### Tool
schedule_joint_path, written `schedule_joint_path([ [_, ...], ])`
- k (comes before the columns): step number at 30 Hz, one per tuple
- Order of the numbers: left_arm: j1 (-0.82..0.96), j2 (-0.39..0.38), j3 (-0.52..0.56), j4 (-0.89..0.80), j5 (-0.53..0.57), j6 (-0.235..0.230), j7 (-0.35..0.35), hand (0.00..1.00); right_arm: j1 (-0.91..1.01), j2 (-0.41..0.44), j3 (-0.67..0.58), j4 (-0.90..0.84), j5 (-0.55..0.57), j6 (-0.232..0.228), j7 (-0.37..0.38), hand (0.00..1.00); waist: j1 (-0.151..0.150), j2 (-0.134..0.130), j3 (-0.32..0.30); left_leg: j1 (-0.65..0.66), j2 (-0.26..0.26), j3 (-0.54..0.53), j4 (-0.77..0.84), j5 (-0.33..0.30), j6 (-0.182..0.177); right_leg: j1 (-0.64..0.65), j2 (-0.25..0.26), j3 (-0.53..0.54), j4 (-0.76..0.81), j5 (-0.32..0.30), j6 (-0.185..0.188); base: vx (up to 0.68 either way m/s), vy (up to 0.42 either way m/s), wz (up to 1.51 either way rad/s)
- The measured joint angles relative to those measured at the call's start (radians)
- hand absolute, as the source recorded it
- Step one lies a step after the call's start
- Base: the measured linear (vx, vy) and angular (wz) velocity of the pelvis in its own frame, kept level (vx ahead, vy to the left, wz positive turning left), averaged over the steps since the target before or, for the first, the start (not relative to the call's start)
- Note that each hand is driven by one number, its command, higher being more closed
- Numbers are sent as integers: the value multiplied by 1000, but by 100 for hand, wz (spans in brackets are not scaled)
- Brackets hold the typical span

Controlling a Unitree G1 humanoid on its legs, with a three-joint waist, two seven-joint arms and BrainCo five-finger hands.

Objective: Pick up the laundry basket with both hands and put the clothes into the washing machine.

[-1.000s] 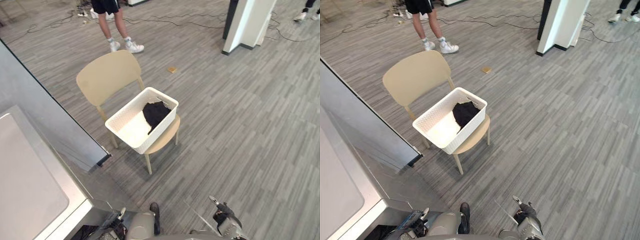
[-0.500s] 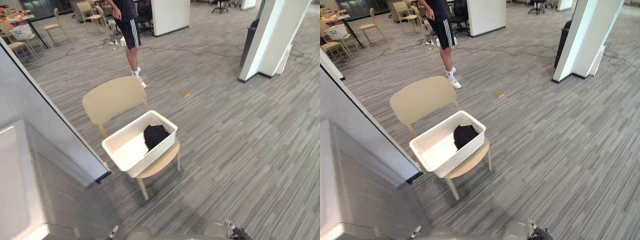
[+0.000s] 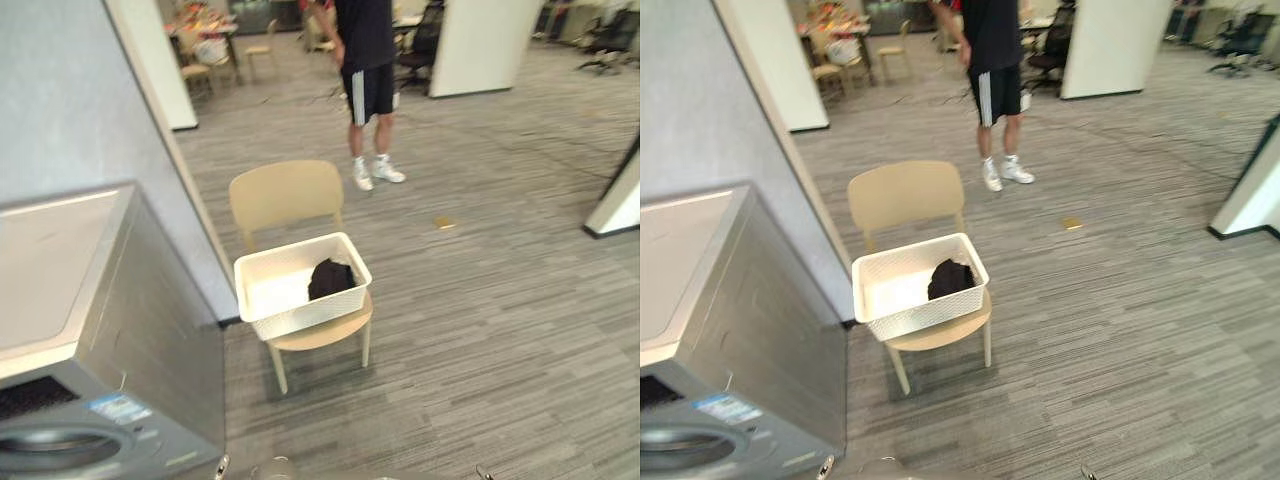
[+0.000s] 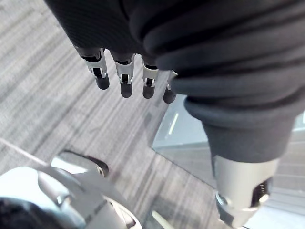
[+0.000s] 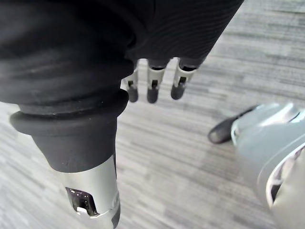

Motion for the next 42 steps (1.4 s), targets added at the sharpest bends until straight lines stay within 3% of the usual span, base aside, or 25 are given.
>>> schedule_joint_path([
  [5,-2,-2,10,22,3,5,1,0,-37,49,33,-22,11,-2,0,0,-1,10,4,38,-53,5,-105,23,4,10,-28,-9,-38,19,11,77,18,5],
  [7,-6,12,5,43,-5,1,1,0,-19,52,65,-33,36,-2,-1,0,-6,-4,5,88,-118,6,-171,3,25,27,-93,-38,4,-26,32,145,98,22],
  [9,-21,15,-18,45,-8,1,2,0,25,43,96,-79,50,-7,0,0,-12,-1,7,114,-141,4,-188,-9,30,-31,-164,-34,240,-54,30,165,74,61],
  [10,-32,24,-47,44,-6,0,3,0,46,49,115,-104,51,-9,0,0,-22,-3,7,118,-145,-25,-180,-10,32,-127,-203,22,459,-6,-29,110,54,76],
  [11,-35,37,-74,42,-6,0,1,0,54,52,140,-112,51,-9,0,0,-30,-13,12,130,-143,-50,-181,-13,36,-197,-212,79,591,79,-37,213,75,85],
  [12,-46,54,-99,39,-3,2,2,0,60,59,176,-117,65,-12,1,0,-36,-3,23,146,-130,-83,-173,-19,46,-260,-206,149,719,131,-19,221,23,62],
  [13,-53,61,-107,36,-3,2,3,0,60,64,182,-117,72,-13,1,0,-35,-13,28,149,-120,-99,-164,-23,50,-283,-204,168,749,104,-9,227,-7,64],
  [14,-68,73,-129,32,-2,-1,2,0,60,68,183,-117,78,-16,-1,0,-31,-26,36,145,-102,-120,-156,-30,43,-314,-202,165,742,46,6,119,-36,67],
  [16,-93,80,-129,32,-2,-1,5,0,68,71,178,-132,86,-24,-5,0,-31,-34,40,153,-81,-160,-156,-29,26,-333,-209,170,611,24,18,189,-107,67],
  [17,-106,78,-130,30,-2,-2,10,0,81,78,175,-151,98,-28,-7,0,-32,-33,39,154,-68,-187,-147,-23,13,-322,-199,200,468,28,25,278,-243,68],
  [19,-120,59,-130,13,3,-3,17,0,98,103,161,-156,119,-31,-7,0,-36,-43,35,135,-48,-222,-111,-41,-19,-270,-157,281,219,84,59,218,-326,76],
  [20,-122,51,-129,6,6,-6,20,0,109,122,138,-155,120,-32,-8,0,-35,-60,26,134,-47,-235,-105,-50,-37,-248,-151,290,154,171,73,165,-403,54],
  [21,-122,54,-121,-3,14,-10,21,0,116,133,125,-152,121,-31,-9,0,-34,-75,20,142,-47,-241,-107,-57,-56,-234,-155,277,142,159,99,179,-417,27],
  [22,-117,40,-115,1,25,-11,23,0,115,123,117,-147,124,-31,-10,0,-31,-52,15,172,-13,-238,-116,-61,-79,-191,-129,252,120,112,108,216,-431,9],
  [23,-104,10,-107,0,30,-12,23,0,115,111,98,-151,124,-32,-9,0,-34,-13,7,192,22,-207,-122,-52,-91,-174,-95,229,113,99,89,139,-239,0],
  [25,-98,-27,-83,0,31,-13,23,0,105,70,76,-163,125,-25,-9,0,-39,35,5,208,67,-176,-137,-33,-123,-151,-46,209,115,82,70,100,-222,10],
  [28,-87,-27,-78,-3,30,-16,23,0,109,74,80,-344,133,-18,-25,0,-55,35,2,218,97,-175,-169,-13,-142,-143,-15,184,102,77,60,67,-152,14],
  [31,-71,-21,-85,-7,32,-15,23,0,145,70,143,-660,127,-35,-53,0,-63,20,-4,214,92,-174,-183,-9,-143,-141,-17,184,91,79,58,-7,-15,5],
  [32,-63,-12,-103,-9,33,-16,23,0,162,64,181,-803,81,-59,-60,0,-64,11,-14,208,88,-176,-185,-8,-141,-141,-19,182,73,84,61,-30,15,6],
  [35,-60,6,-165,-16,51,-18,23,0,156,52,231,-957,17,-98,-67,0,-63,9,-25,187,82,-178,-191,-2,-134,-137,-18,177,18,119,65,-13,34,4],
  [38,-62,31,-253,-27,103,-21,18,0,103,17,284,-972,-38,-116,-42,0,-70,12,-28,154,76,-190,-201,14,-131,-122,-16,159,-57,171,67,-9,29,10],
  [42,-77,57,-346,-31,152,-22,-7,0,-66,-141,449,-885,-60,-117,-4,0,-72,31,-17,93,65,-214,-201,30,-125,-130,-17,138,-136,227,67,-45,20,15],
])
